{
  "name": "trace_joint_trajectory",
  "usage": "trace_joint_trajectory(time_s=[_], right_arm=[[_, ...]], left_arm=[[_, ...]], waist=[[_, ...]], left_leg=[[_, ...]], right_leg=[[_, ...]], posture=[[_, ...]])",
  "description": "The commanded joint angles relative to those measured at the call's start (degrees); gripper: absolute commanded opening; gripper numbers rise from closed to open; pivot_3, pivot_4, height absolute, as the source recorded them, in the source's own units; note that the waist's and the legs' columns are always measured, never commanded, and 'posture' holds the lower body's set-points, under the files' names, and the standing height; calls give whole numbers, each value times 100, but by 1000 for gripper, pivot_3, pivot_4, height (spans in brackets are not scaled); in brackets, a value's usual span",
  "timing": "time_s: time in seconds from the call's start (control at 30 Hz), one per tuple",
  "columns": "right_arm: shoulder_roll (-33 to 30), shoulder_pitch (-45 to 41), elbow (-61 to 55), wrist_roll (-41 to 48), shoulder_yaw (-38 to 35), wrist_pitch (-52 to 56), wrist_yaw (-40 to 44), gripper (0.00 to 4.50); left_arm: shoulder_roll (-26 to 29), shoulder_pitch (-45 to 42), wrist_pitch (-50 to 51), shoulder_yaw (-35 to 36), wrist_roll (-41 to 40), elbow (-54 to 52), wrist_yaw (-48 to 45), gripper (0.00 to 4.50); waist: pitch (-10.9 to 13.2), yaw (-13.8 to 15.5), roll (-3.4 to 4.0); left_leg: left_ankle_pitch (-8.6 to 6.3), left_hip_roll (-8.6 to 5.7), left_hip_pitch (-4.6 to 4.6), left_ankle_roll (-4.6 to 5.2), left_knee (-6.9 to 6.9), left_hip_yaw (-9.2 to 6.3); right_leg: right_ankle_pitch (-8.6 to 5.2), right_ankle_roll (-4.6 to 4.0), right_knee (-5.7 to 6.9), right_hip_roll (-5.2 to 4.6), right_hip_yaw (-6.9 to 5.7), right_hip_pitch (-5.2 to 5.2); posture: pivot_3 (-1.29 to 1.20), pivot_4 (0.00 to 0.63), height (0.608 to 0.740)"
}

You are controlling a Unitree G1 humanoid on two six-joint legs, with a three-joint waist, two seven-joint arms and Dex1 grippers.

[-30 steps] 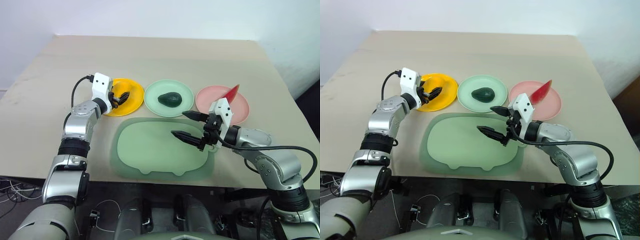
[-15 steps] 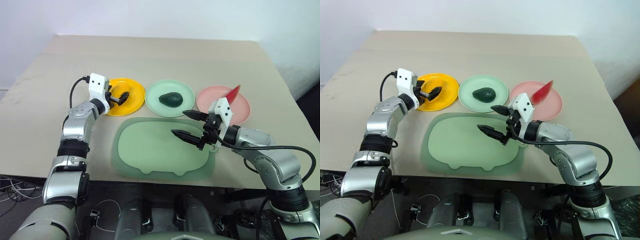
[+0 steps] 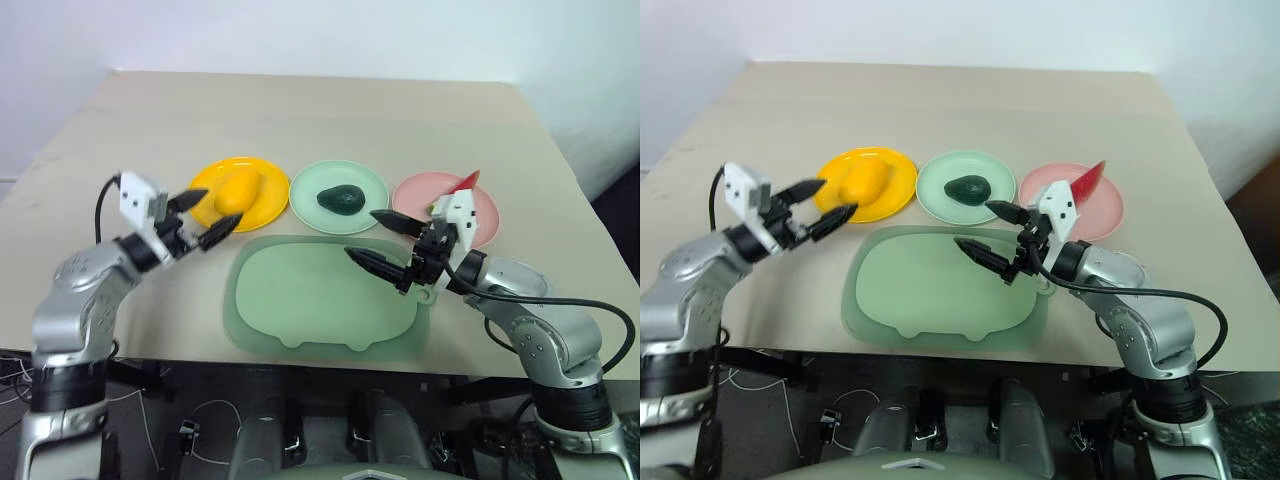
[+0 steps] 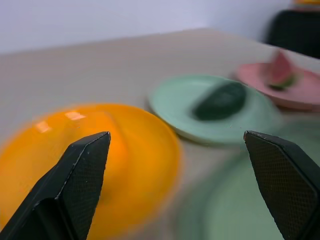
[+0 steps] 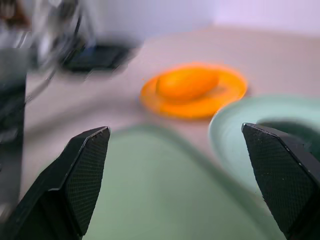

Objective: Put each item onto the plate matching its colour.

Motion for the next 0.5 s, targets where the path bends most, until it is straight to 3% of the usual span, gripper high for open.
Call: trace_joint_trajectory(time_s=[0.03,0.23,0.5], right_arm=[[-1,52,-283,180,-224,-93,-40,4500],[-216,353,-248,193,-360,-206,192,4500],[-605,989,-191,-214,-500,-738,506,4500]], left_arm=[[99,328,-466,386,-174,-284,-359,4487],[-60,668,-1168,245,4,-168,-640,4487],[-168,777,-1193,64,-38,-216,-524,4487]], waist=[[0,5,0],[-2,-2,4],[-2,-9,3]], left_leg=[[-1,0,0,0,0,0],[-5,-2,0,7,-15,1],[1,-3,3,-3,-53,6]], right_leg=[[-5,1,-2,-1,0,1],[-3,-1,-40,0,1,10],[12,-9,-64,8,1,4]], posture=[[0,150,696],[0,150,696],[0,150,696]])
